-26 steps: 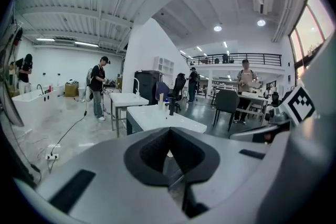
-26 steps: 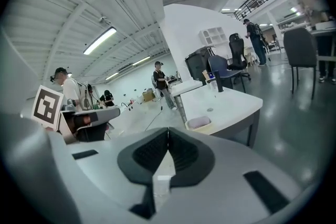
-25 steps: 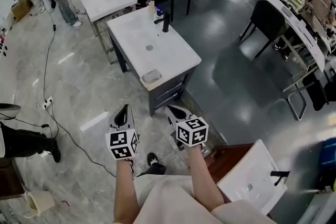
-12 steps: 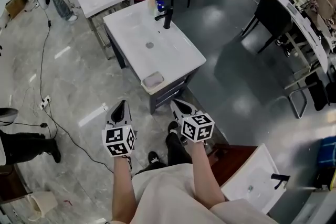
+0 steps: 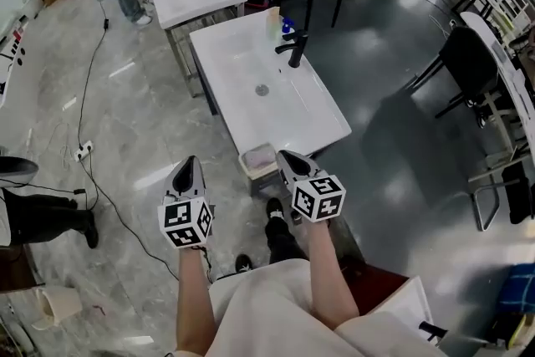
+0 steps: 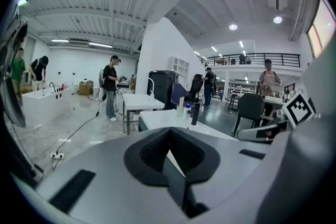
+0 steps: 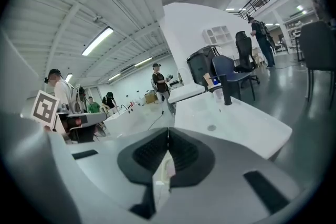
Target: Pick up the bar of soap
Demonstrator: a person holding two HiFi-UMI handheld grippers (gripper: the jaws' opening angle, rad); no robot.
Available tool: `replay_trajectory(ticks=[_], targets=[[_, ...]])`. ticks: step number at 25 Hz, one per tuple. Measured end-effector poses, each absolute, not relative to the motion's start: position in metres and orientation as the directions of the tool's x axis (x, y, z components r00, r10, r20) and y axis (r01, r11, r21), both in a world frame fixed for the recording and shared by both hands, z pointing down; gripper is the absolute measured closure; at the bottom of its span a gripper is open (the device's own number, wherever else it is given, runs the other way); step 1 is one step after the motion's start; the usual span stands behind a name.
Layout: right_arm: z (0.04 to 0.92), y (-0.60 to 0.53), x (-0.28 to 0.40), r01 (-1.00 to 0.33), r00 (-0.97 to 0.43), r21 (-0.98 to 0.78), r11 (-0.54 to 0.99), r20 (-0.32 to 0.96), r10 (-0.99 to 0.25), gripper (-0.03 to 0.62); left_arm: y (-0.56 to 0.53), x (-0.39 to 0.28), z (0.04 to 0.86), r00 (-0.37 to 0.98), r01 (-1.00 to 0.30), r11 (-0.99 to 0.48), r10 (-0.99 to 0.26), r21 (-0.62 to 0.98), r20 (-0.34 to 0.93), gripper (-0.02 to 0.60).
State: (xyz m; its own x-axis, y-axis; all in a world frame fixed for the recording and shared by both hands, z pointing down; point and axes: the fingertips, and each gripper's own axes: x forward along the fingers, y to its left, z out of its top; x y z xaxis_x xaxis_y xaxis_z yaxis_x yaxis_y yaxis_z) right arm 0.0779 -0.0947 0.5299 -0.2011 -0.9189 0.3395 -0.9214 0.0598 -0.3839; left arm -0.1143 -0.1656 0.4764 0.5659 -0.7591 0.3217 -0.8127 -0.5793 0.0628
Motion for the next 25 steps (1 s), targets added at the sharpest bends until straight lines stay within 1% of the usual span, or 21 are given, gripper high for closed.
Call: replay_trajectory(ticks=[3,7,15,20,25], targets=[[0.524,-0.118,0.094,-0.92,-0.218,-0.383,0.082,0.326,-0.92,0.588,-0.181,-0.097,0.476,0.554,-0.818,-0.573,-0.763,0.049,0.332,0.577],[0.524,-0.14,0.117,-0.934,-0.215,-0.346,0.088,0.347,-0.913,0.588,-0.194,-0.074,0.477,0.548,-0.815,-0.579,-0.761,0.018,0.347,0.577],[0.537,-0.183,0.124,-0.918,-0.385,-0.256,0.302,0.403,-0.83,0.588,-0.228,-0.05,0.48,0.497,-0.848,-0.531,-0.793,0.003,0.353,0.577],[0.55,-0.202,0.124,-0.864,-0.504,-0.263,0.43,0.423,-0.753,0.589,-0.24,-0.046,0.49,0.476,-0.848,-0.528,-0.797,-0.045,0.371,0.577],[0.558,-0.218,0.117,-0.796,-0.603,-0.283,0.535,0.435,-0.668,0.589,-0.233,-0.055,0.504,0.43,-0.878,-0.478,-0.813,-0.029,0.392,0.577]])
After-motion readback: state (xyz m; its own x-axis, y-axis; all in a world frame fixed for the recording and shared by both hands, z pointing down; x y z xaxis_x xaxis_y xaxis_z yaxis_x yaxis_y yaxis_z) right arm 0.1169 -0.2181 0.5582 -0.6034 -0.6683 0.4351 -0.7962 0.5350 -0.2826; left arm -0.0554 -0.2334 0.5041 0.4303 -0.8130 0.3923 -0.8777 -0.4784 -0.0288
